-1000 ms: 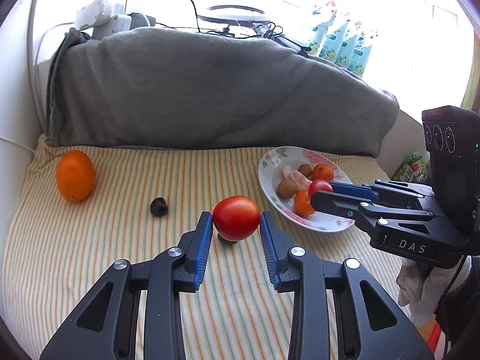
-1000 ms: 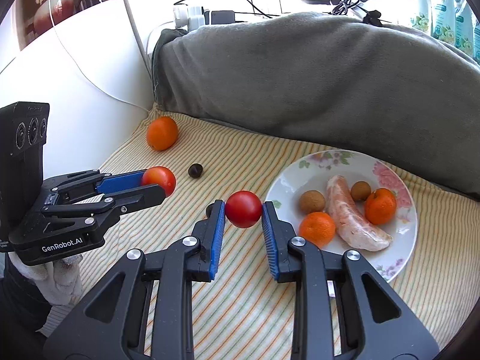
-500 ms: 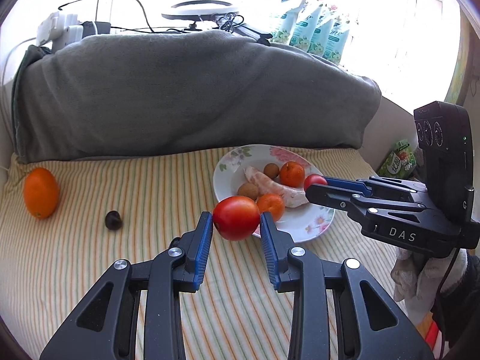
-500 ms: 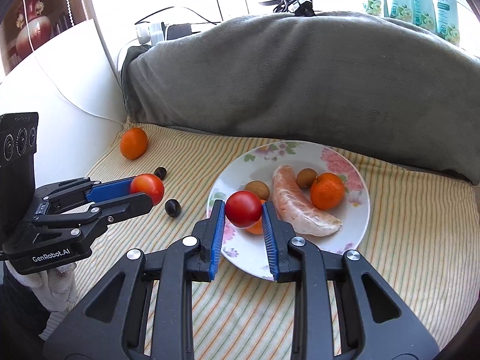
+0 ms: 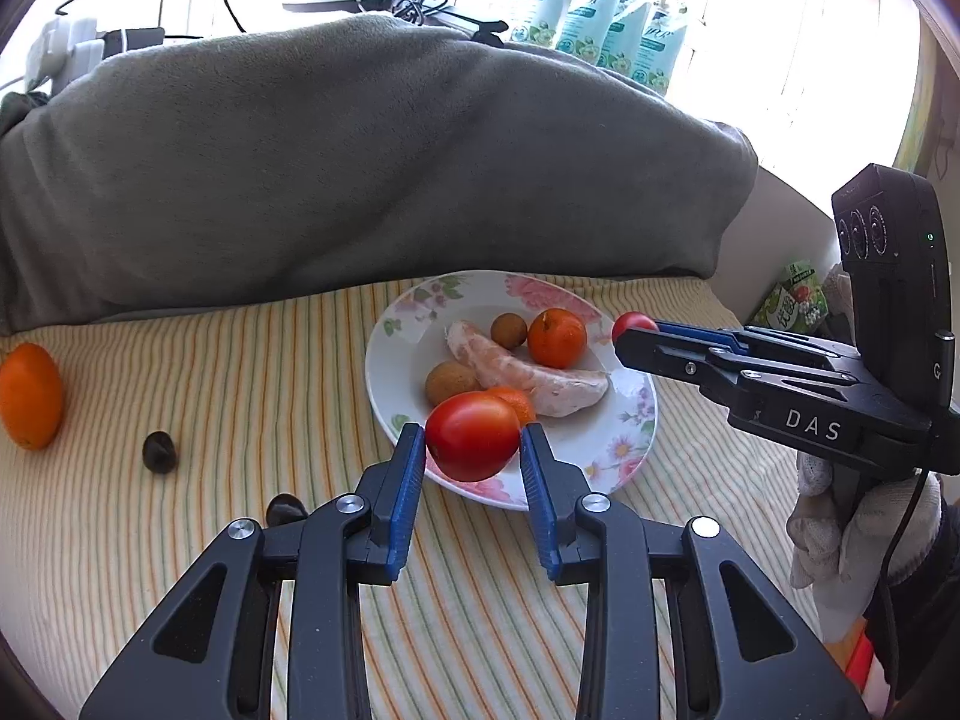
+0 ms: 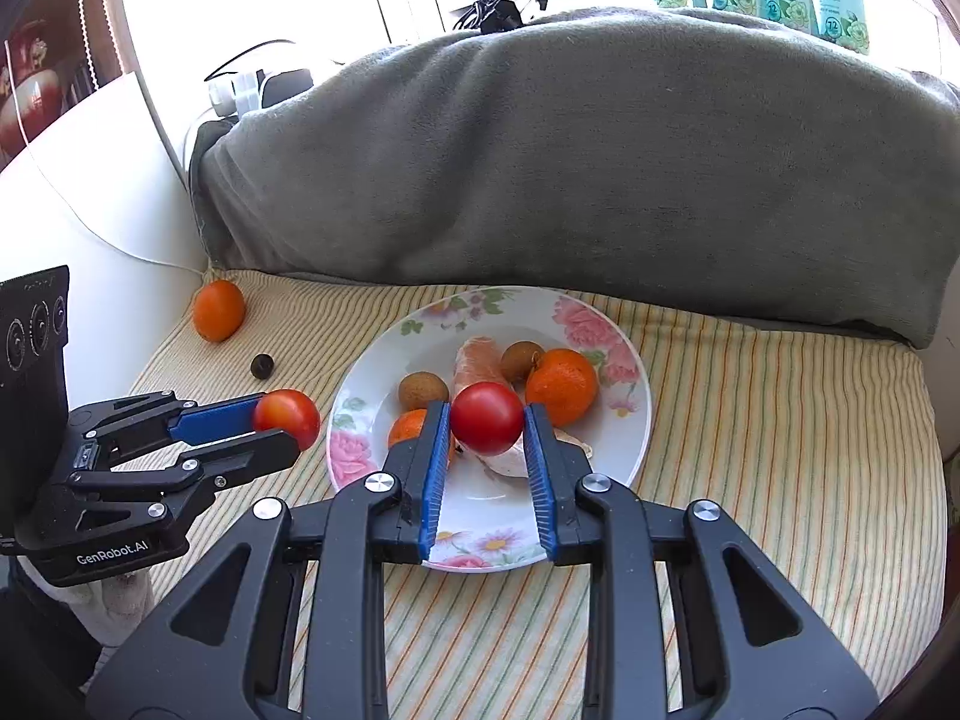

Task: Organize fruits
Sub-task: 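Carry both tomatoes with both tools over the floral plate, then open both tools to release the tomatoes onto the plate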

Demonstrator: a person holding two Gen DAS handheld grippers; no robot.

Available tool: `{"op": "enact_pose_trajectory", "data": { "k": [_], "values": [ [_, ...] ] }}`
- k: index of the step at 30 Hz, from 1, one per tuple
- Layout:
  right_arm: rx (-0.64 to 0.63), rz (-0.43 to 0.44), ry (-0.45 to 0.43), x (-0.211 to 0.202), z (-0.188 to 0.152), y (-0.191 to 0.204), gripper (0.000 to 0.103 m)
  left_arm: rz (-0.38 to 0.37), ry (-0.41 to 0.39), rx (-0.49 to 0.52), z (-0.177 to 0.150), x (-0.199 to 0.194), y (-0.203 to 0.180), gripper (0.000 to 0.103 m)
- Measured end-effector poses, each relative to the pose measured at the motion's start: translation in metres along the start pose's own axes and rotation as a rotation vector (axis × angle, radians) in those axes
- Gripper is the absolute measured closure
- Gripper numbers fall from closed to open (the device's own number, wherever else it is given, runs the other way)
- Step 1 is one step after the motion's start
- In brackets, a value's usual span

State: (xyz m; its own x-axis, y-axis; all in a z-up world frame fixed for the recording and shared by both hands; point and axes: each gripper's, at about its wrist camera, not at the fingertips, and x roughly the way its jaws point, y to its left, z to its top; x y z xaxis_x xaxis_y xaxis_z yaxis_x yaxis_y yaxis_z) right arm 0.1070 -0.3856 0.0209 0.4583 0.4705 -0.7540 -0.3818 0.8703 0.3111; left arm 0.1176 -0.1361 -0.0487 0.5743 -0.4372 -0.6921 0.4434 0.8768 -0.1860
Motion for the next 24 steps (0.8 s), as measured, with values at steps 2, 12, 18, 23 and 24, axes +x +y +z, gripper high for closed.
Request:
{"op": "enact_pose_trajectory", "data": {
  "k": [2,12,18,23,24],
  "values": [
    [0.005,-0.001,0.002,0.002,0.0,-0.003,0.077,0.002,0.006,0.001,0.001,0.004,0.0,0.072],
    [0.03,0.006,0.022,0.01,-0.005,-0.013,0.077,0.013,0.025,-0.013,0.006,0.019,0.005,0.072],
    [0.028,0.012,0.034,0.013,-0.008,-0.011,0.077,0.012,0.033,-0.021,0.007,0.024,0.007,0.072],
    [0.022,0.02,0.042,0.016,-0.011,-0.009,0.077,0.009,0.035,-0.022,0.007,0.025,0.008,0.072],
    [0.02,0.021,0.042,0.016,-0.011,-0.008,0.077,0.008,0.035,-0.022,0.007,0.026,0.008,0.072]
  ]
}}
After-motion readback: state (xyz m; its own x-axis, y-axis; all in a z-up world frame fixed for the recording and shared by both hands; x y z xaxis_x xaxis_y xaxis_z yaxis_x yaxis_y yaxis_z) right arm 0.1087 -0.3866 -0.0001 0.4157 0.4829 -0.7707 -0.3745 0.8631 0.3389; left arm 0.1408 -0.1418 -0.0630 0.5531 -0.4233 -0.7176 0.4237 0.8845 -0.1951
